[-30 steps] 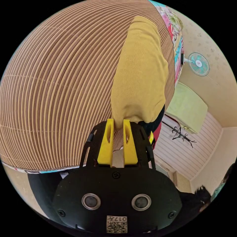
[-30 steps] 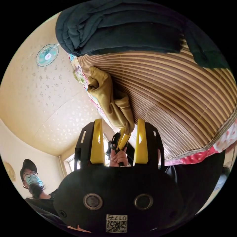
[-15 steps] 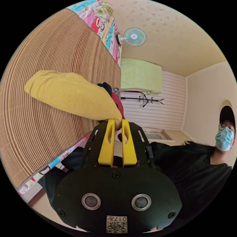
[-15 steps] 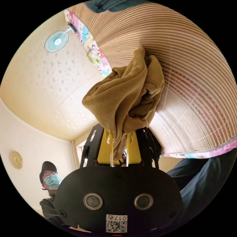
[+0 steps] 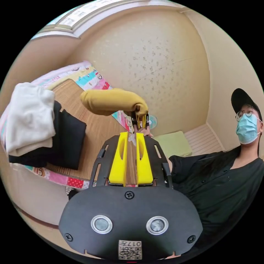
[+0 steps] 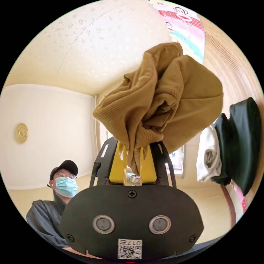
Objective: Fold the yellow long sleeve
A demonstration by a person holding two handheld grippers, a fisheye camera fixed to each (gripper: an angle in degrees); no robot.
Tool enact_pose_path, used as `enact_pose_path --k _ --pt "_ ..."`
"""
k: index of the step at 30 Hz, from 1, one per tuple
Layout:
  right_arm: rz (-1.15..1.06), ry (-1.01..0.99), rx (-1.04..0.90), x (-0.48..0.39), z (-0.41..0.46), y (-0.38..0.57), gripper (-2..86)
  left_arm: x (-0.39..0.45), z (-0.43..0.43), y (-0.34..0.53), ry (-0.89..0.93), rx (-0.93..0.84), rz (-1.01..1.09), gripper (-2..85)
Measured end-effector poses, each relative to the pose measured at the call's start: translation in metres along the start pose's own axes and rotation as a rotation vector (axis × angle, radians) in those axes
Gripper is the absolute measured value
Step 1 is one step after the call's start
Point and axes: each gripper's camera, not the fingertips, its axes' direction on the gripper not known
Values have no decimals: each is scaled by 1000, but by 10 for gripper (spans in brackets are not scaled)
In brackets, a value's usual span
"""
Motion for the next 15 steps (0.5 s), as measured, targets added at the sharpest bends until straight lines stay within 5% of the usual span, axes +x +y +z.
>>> enact_pose_path --k 6,10,15 --pt "-79 341 68 114 25 54 38 -53 -63 115 -122 134 -210 52" --pt "410 627 -172 265 14 143 52 -81 -29 176 -130 64 -327 52" --pt "471 511 -302 278 -9 196 19 -95 45 179 -114 -99 -308 69"
